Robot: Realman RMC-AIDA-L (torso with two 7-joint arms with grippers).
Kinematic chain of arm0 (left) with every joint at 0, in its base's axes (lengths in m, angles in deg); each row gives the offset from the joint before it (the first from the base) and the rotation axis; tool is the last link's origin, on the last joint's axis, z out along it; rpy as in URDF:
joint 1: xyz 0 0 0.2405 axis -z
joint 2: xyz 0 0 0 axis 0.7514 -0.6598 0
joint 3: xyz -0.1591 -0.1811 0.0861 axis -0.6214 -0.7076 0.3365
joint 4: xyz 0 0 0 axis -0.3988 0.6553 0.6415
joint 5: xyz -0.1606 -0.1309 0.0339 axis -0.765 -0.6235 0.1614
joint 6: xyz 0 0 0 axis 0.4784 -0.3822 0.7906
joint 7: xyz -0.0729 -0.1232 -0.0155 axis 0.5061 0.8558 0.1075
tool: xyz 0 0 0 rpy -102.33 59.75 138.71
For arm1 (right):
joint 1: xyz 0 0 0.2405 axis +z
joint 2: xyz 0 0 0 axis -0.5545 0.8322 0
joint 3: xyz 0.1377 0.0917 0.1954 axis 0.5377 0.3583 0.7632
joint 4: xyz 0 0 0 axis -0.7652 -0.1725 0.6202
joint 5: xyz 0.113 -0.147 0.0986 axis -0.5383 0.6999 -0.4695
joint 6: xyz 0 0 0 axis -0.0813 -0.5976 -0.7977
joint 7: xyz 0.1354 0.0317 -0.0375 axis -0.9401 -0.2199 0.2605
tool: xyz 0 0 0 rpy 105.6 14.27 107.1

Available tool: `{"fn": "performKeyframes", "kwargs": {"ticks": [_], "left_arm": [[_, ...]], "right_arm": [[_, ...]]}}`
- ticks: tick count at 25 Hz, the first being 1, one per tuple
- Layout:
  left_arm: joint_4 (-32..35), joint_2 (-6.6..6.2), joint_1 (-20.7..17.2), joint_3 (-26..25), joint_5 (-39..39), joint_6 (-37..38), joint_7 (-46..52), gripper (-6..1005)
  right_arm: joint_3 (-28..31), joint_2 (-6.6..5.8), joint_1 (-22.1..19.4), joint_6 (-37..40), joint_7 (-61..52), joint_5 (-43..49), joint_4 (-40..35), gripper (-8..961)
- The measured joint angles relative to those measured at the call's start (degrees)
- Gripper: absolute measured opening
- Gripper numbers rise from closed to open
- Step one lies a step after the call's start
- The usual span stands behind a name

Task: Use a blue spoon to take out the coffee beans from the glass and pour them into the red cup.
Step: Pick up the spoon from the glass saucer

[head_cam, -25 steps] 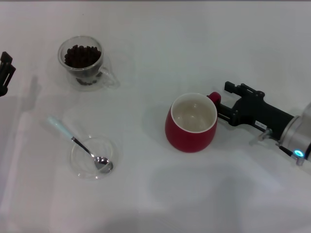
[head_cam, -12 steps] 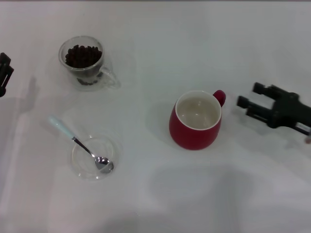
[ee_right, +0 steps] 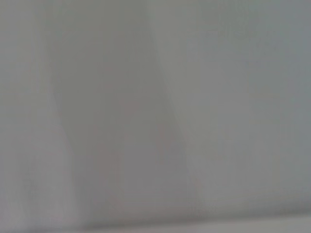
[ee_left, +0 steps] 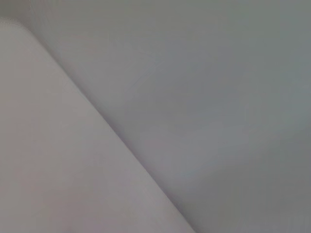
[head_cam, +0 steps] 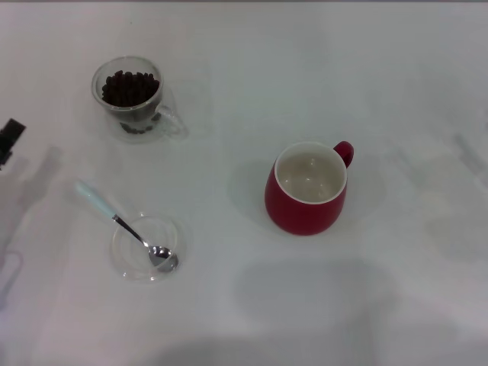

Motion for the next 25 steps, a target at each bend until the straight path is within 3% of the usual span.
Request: {"fn": "performKeyframes", "kwargs": {"ticks": [6, 18, 25], "left_arm": [[-4.10, -2.11, 2.79, -0.03, 13.26, 2.49, 15.25, 875], [-6.55, -2.46, 5.87, -0.03, 25.16, 2.61, 14.68, 816], [-6.65, -2.71, 5.81, 0.01, 27.21, 2.69, 14.08, 668]], "right_arm": [[0.04, 1.76, 0.21, 2.76, 4.83, -8.18, -0.21, 755], [-0.34, 1.90, 1.82, 2.47, 5.32, -8.42, -0.30, 755], [-0.34, 2.23, 1.63, 2.30, 5.33, -8.35, -0.26, 755]]}}
